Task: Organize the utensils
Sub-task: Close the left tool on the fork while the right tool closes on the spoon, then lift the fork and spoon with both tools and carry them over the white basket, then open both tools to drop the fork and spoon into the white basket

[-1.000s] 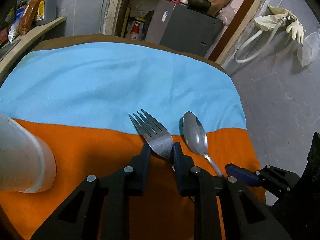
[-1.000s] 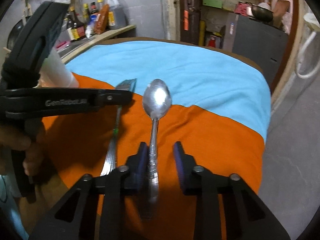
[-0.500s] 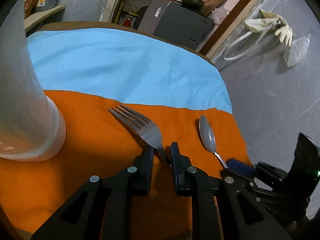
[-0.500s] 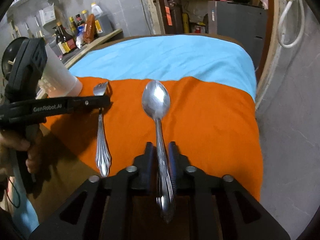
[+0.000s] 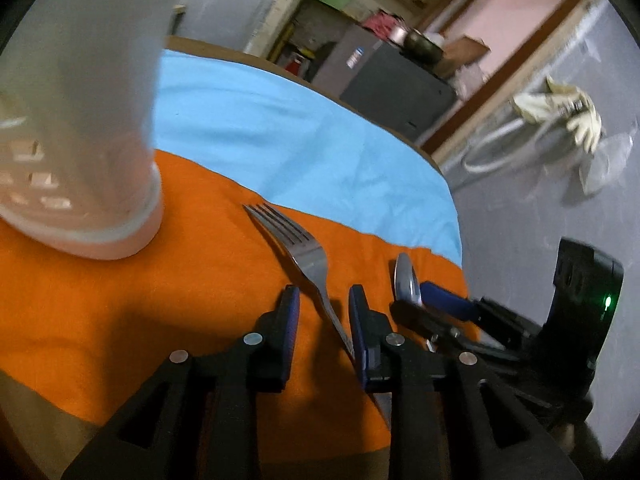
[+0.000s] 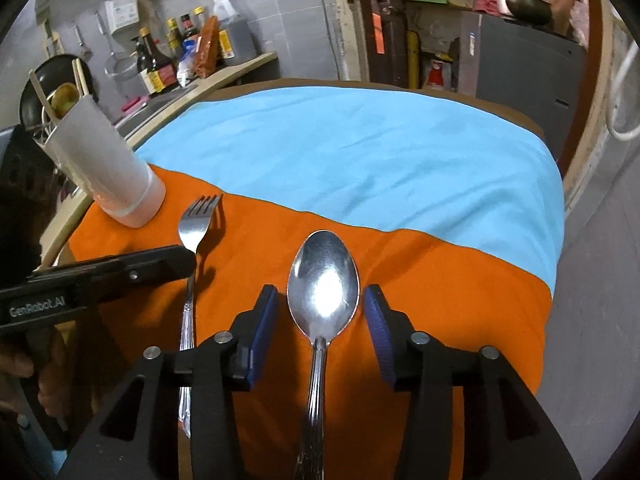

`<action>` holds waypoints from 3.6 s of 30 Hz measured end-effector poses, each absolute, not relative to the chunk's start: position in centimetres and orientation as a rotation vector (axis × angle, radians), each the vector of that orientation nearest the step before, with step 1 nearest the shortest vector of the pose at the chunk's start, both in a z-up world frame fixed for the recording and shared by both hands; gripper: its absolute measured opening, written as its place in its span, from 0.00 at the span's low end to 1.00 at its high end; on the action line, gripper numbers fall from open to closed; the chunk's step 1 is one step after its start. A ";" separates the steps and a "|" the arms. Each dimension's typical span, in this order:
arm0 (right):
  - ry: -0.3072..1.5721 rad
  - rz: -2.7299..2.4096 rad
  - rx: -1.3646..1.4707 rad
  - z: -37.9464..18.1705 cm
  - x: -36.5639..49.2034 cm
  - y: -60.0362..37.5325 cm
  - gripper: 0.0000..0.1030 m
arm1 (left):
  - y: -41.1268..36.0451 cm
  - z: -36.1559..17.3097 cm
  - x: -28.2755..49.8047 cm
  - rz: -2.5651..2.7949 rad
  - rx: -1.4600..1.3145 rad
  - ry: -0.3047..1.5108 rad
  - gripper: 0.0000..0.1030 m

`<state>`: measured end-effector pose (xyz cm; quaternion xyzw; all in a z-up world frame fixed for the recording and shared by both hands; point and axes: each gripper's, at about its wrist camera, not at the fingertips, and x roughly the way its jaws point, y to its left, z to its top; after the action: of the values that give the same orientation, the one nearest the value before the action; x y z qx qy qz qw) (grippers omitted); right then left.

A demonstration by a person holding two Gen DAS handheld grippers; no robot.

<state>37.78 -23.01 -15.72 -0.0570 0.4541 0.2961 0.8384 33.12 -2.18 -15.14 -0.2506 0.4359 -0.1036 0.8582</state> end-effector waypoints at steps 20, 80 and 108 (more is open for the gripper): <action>0.954 0.539 -0.220 -16.0 38.3 -21.6 0.35 | -1.0 -15.7 34.5 -0.191 -0.655 0.932 0.02; -0.097 0.593 0.394 3.0 31.7 -6.3 0.34 | 21.4 3.0 28.0 -0.017 -0.276 0.182 0.00; -0.085 0.437 0.248 -2.8 31.9 -3.4 0.35 | 18.2 -3.1 29.3 0.000 -0.141 0.252 0.00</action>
<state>31.91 -3.38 -2.76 0.1228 -0.0420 0.2163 0.9677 29.33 18.19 -3.07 -0.0703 0.1254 0.0001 0.9896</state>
